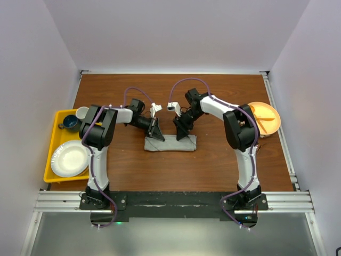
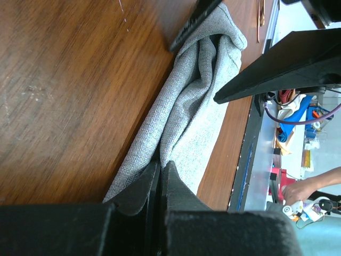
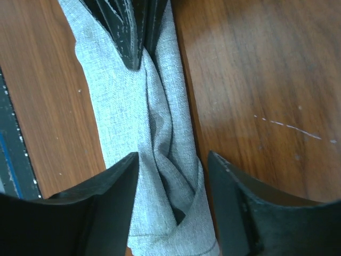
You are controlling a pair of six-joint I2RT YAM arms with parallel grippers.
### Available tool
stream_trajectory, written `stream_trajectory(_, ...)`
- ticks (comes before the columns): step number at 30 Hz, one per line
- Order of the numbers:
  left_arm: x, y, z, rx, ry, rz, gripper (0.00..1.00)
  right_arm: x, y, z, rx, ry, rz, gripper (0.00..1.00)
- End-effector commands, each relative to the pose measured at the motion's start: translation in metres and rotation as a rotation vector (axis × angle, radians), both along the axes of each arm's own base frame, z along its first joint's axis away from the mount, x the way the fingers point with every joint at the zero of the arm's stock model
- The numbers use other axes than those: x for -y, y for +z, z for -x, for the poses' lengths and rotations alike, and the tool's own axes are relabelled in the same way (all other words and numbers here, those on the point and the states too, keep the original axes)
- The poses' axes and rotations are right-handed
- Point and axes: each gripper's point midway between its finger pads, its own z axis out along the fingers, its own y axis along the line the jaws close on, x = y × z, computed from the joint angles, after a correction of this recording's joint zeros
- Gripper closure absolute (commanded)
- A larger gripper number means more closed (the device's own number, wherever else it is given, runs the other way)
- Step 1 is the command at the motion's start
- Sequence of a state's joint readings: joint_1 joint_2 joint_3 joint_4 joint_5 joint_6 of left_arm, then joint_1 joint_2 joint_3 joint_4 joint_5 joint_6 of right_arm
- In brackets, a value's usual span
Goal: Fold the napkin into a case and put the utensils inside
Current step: Pick up the smaller rectangle-folded napkin from the center of the board.
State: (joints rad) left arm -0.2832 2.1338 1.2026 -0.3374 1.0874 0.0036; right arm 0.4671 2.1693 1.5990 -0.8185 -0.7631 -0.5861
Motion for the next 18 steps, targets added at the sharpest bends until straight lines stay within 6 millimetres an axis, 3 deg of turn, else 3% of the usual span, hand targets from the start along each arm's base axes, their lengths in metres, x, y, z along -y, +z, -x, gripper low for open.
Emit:
stream_trajectory(1,-0.036,-0.084,0.013,0.004,0.013,-0.32,1.0,0.003,-0.009,0.01,-0.057,0.024,0.012,0.48)
stream_trajectory(7,-0.035,-0.085,0.012,-0.001,0.024,-0.32,1.0,0.004,-0.014,0.009,-0.059,0.028,0.017,0.65)
stream_trajectory(10,-0.035,-0.084,0.01,-0.001,0.029,-0.318,1.0,0.004,-0.014,0.008,-0.059,0.029,0.022,0.78)
stream_trajectory(13,-0.032,-0.08,0.008,0.005,0.034,-0.3,1.0,0.002,-0.01,0.007,-0.055,0.031,0.015,1.0)
stream_trajectory(16,-0.024,-0.066,0.0,0.036,0.049,-0.245,0.99,0.001,-0.002,0.005,-0.04,0.019,0.009,1.0)
stream_trajectory(18,-0.022,-0.054,-0.002,0.056,0.061,-0.209,0.84,0.001,0.007,0.001,-0.004,0.0,0.008,1.0)
